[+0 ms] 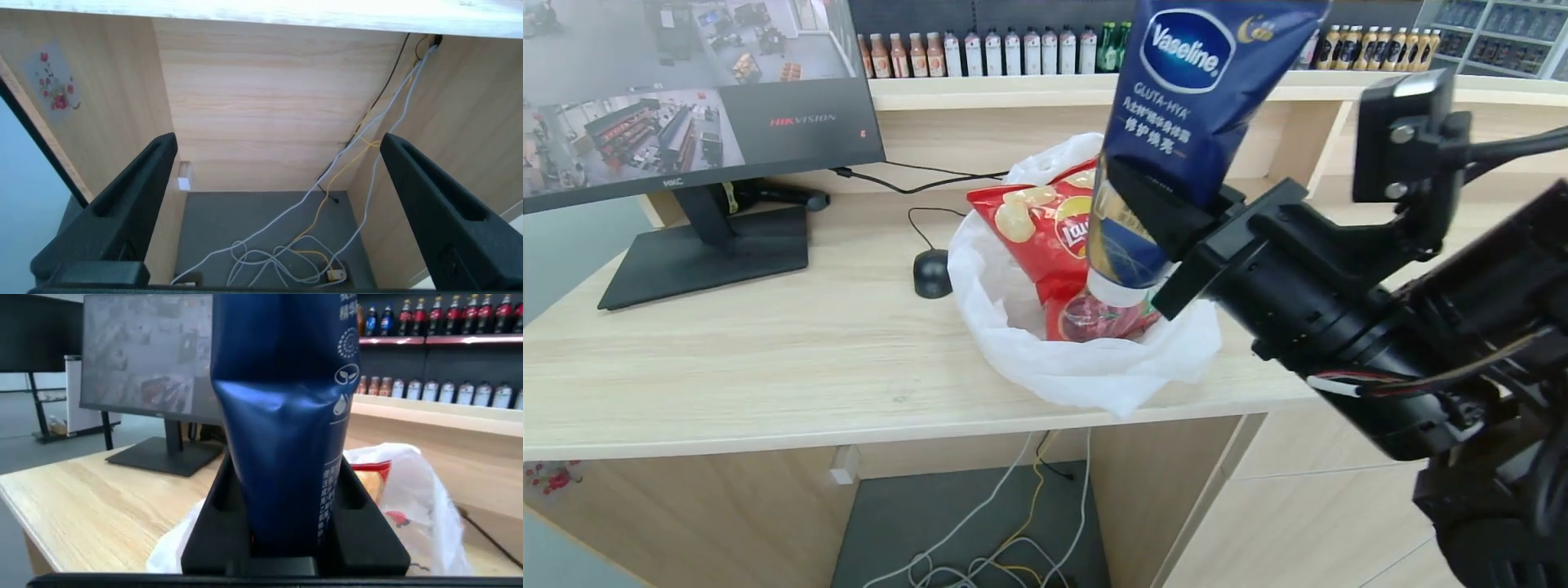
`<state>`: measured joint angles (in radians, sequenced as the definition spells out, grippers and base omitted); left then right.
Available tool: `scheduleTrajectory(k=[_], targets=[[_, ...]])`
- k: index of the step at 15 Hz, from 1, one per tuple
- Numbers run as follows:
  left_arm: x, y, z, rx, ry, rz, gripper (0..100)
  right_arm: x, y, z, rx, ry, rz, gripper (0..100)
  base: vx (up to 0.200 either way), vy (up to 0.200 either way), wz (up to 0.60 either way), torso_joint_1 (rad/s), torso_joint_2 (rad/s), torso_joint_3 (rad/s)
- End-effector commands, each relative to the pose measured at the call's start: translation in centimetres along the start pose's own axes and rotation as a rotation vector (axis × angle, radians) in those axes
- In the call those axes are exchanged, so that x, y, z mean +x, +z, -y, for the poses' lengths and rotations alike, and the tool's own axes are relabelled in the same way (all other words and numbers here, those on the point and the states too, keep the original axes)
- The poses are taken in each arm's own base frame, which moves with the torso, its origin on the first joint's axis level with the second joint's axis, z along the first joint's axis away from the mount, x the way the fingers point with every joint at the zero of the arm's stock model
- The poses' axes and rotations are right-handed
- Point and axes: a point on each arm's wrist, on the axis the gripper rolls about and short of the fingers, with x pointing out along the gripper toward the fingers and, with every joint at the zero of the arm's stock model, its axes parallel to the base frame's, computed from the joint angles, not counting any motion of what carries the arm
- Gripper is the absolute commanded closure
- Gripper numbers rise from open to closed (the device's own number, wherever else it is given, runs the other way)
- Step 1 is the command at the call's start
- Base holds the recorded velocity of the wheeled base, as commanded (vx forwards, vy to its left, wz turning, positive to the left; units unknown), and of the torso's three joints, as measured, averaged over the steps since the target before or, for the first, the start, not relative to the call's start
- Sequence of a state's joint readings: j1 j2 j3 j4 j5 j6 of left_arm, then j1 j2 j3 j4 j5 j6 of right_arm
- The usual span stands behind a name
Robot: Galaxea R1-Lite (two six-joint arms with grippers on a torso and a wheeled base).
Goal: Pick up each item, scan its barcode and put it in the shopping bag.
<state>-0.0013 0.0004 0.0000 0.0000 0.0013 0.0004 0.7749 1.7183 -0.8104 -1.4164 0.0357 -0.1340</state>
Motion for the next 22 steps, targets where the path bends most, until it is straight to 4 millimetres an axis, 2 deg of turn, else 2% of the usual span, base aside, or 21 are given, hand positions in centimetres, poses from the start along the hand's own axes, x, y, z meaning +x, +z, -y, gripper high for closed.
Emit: scheduleTrajectory(k=[1,3,9,14,18,22], targets=[[0.0,0.0,0.0,0.0,0.0,0.0,0,1.6,-2.7,-0.5,0.016,0.01,-0.04,100,0.0,0.0,0.0,0.0,0.0,0.0],[0.0,0.0,0.0,-0.002,0.002,0.0,0,2.5,-4.2,-0.4,0.049,-0.007,-0.056,100,0.0,0.0,0.0,0.0,0.0,0.0],[0.0,0.0,0.0,-0.002,0.0,0.0,0,2.8,-8.2,3.2,0.004,-0.106,-0.138,100,0.0,0.0,0.0,0.0,0.0,0.0],[0.0,0.0,0.0,-0.002,0.0,0.0,0,3.3,-9.6,3.3,0.008,-0.108,-0.151,100,0.0,0.0,0.0,0.0,0.0,0.0],[0.0,0.0,0.0,-0.003,0.002,0.0,0,3.6,-9.0,2.6,0.084,-0.145,-0.125,100,0.0,0.0,0.0,0.0,0.0,0.0],[0.0,0.0,0.0,-0.002,0.002,0.0,0,3.9,-8.1,0.4,0.161,-0.134,-0.104,100,0.0,0.0,0.0,0.0,0.0,0.0]])
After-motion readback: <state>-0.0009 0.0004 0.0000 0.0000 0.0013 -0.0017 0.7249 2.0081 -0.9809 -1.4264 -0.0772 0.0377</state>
